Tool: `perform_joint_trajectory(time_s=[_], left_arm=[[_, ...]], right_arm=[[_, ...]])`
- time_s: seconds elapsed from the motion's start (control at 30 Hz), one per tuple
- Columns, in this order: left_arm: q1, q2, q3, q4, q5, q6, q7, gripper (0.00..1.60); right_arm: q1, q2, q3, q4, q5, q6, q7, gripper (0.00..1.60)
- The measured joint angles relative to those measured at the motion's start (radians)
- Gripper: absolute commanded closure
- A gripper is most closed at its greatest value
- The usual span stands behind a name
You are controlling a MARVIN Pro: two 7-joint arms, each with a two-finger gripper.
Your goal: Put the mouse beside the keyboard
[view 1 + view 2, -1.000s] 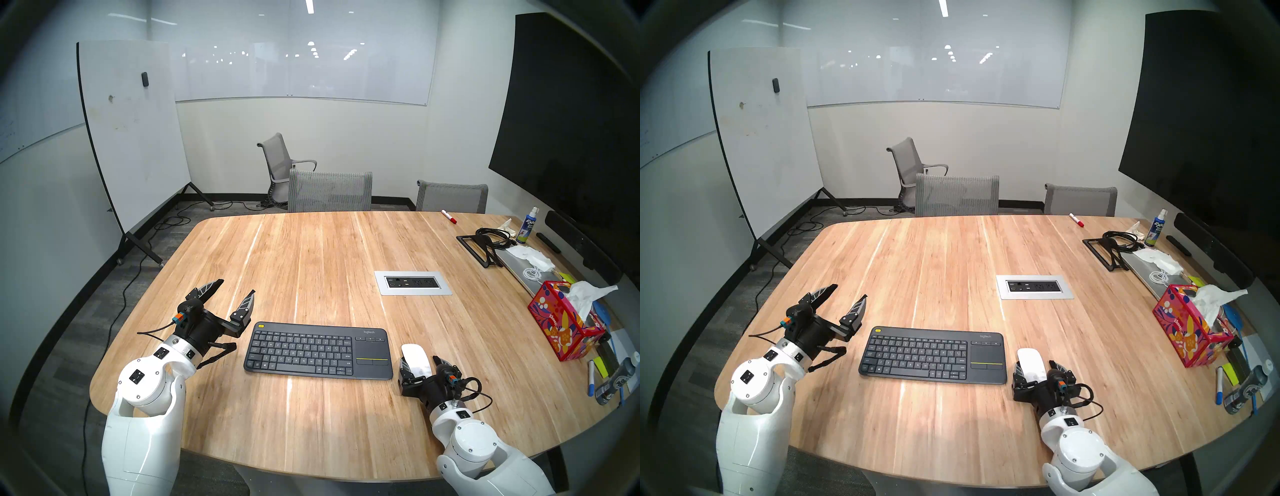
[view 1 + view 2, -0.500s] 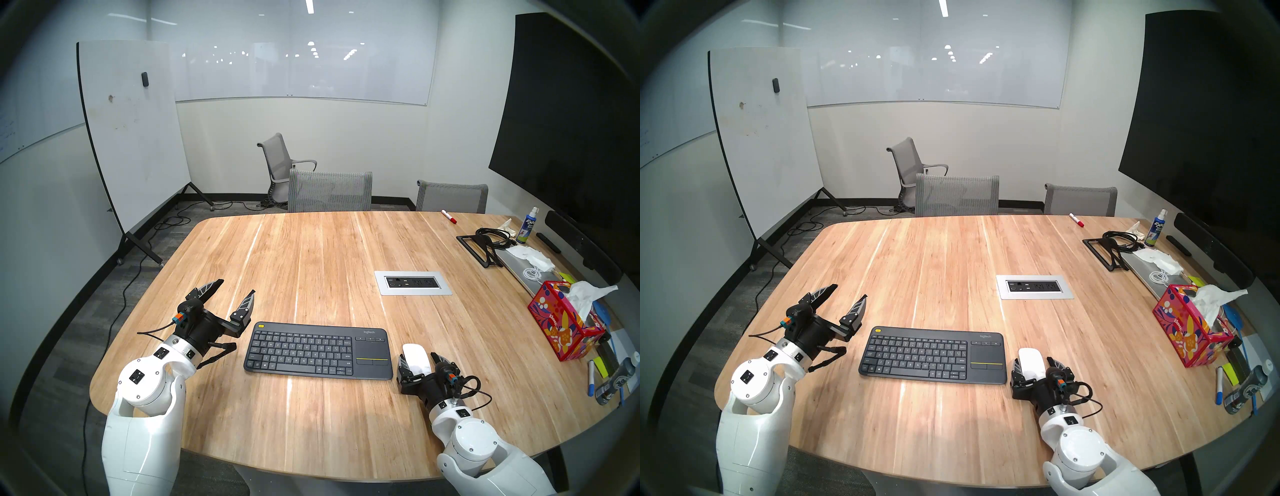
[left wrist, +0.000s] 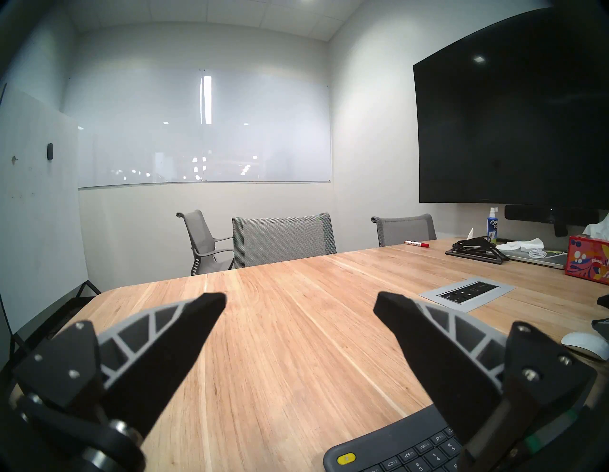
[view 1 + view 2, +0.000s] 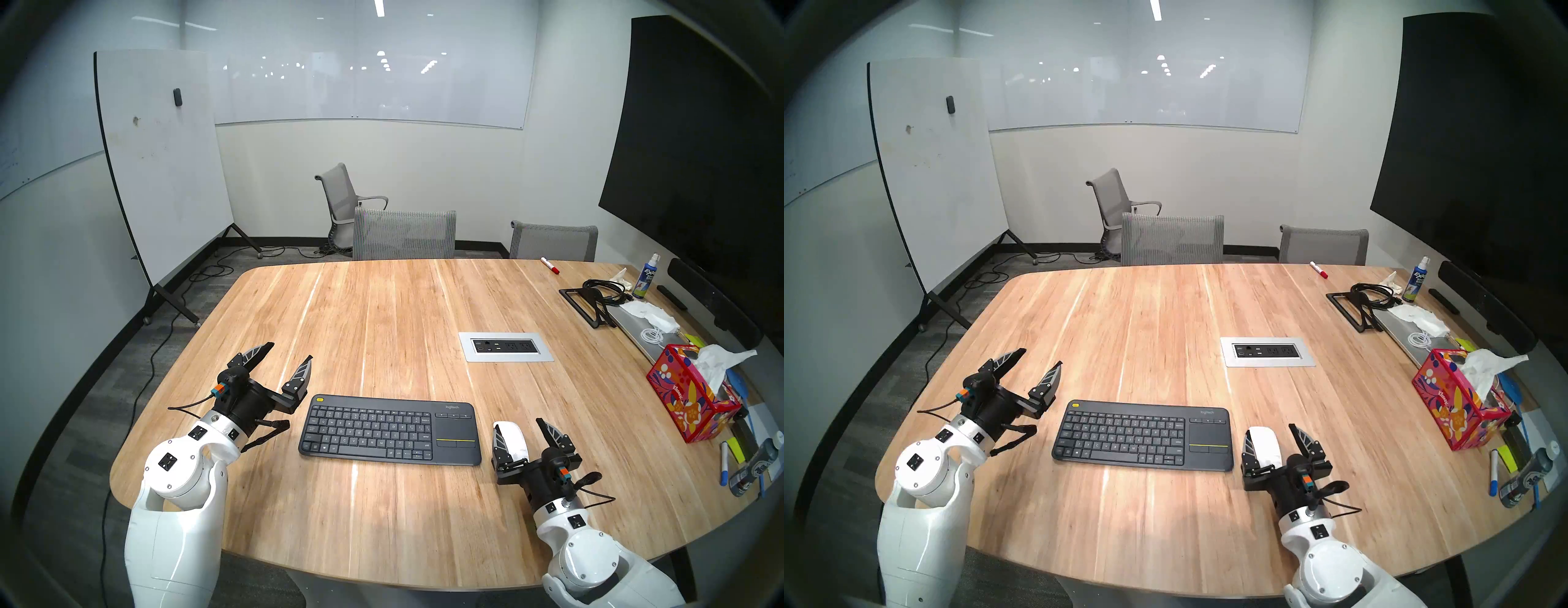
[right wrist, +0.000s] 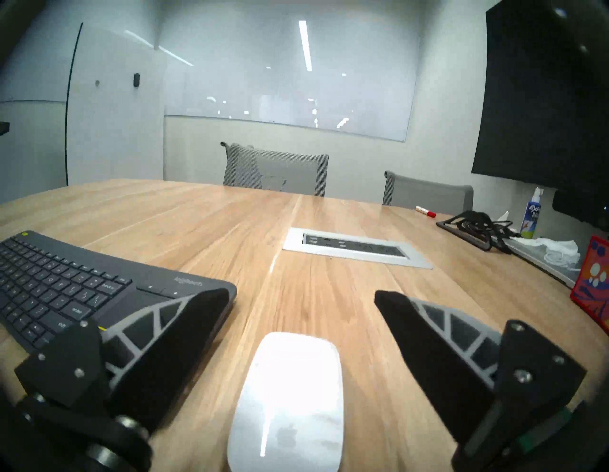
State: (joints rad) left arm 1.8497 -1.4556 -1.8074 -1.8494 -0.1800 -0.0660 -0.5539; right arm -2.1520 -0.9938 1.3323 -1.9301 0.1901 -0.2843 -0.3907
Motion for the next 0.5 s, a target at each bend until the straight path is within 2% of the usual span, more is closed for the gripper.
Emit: perform_joint_trajectory(time_s=[0.5], left_arm=[[-0.001, 0.000, 0.000, 0.001, 0.000, 0.000, 0.000, 0.00]], right_arm=[[-0.188, 0.095, 0.055, -0.152, -0.103, -0.237, -0.095, 0.00]])
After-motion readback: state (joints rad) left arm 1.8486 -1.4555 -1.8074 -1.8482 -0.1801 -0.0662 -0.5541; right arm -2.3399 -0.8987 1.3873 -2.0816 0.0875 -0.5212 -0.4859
